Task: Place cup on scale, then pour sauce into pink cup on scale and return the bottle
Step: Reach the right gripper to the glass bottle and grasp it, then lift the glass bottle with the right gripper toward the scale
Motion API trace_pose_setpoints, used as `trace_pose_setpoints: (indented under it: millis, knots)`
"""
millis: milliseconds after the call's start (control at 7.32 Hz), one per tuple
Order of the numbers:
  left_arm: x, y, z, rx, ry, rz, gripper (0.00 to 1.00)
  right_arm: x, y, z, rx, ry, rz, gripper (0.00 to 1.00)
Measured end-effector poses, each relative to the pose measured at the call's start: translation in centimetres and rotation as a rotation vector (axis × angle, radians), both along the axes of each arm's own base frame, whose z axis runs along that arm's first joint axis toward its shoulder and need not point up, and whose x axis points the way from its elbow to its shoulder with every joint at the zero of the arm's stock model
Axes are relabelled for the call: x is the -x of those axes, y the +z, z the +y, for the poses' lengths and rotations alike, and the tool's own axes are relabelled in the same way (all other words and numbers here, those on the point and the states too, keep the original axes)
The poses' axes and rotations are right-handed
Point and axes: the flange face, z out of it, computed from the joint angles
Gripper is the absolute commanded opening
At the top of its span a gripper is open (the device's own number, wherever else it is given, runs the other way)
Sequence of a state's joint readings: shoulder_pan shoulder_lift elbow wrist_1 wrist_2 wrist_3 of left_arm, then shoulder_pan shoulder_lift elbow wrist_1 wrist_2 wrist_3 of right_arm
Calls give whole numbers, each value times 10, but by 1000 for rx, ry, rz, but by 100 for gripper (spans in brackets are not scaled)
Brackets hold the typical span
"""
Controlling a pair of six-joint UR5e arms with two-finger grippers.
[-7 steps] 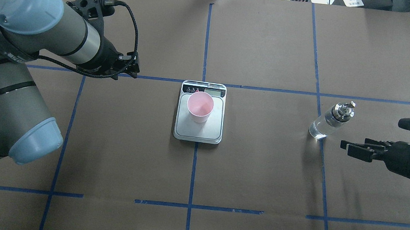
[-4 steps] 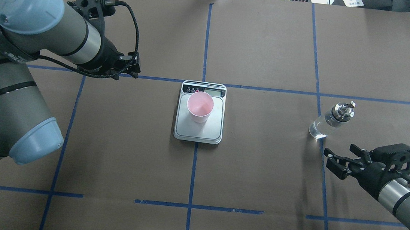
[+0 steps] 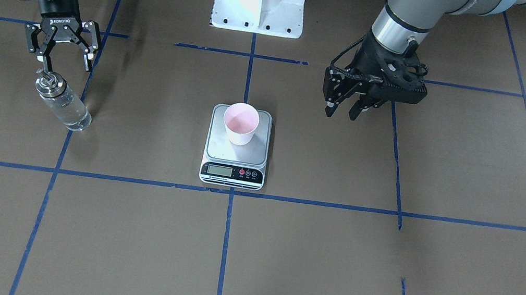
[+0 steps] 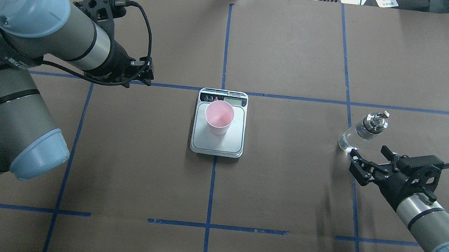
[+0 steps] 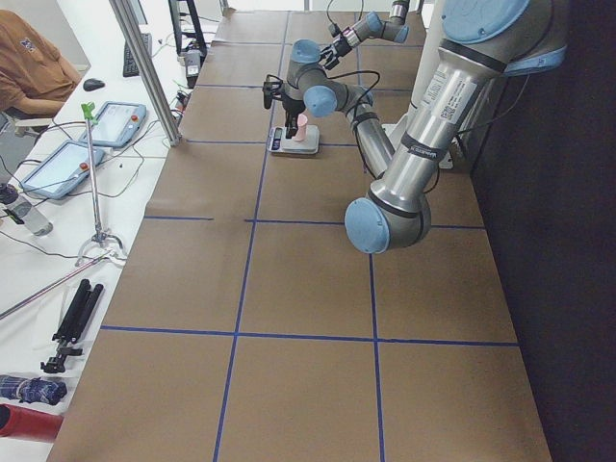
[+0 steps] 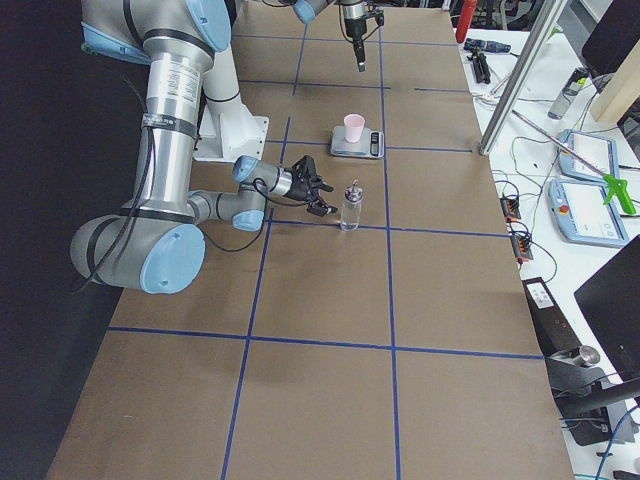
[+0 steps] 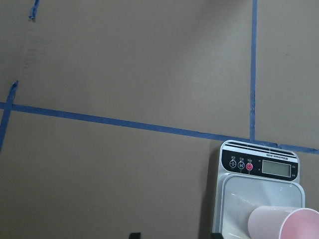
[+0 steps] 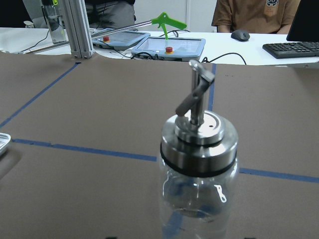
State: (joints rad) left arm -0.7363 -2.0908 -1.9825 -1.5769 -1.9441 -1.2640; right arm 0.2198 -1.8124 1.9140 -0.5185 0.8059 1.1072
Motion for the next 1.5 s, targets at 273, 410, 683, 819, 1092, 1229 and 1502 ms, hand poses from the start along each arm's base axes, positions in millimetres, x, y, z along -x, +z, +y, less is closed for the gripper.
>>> trace_pose_setpoints:
  millis: [273,410,683,819,1092,1229,1502]
  knots:
    - [0,-1,0,-1,0,1,56,6,0,-5,-14,51,6,98]
    - [0,-1,0,-2,0,2,56,10,0,-6,-6,71,-18,97]
    - [1,-2,1,-3,0,3,56,22,8,-10,24,107,-65,98]
    - [1,-3,1,-5,-1,4,56,27,15,-12,27,118,-62,99]
    - [2,-4,2,-5,0,7,56,32,21,-14,24,136,-55,100]
    - [2,-4,2,-5,-1,7,56,37,24,-16,24,140,-50,100]
    - [3,-5,2,-5,-3,8,56,49,31,-19,24,142,-40,100]
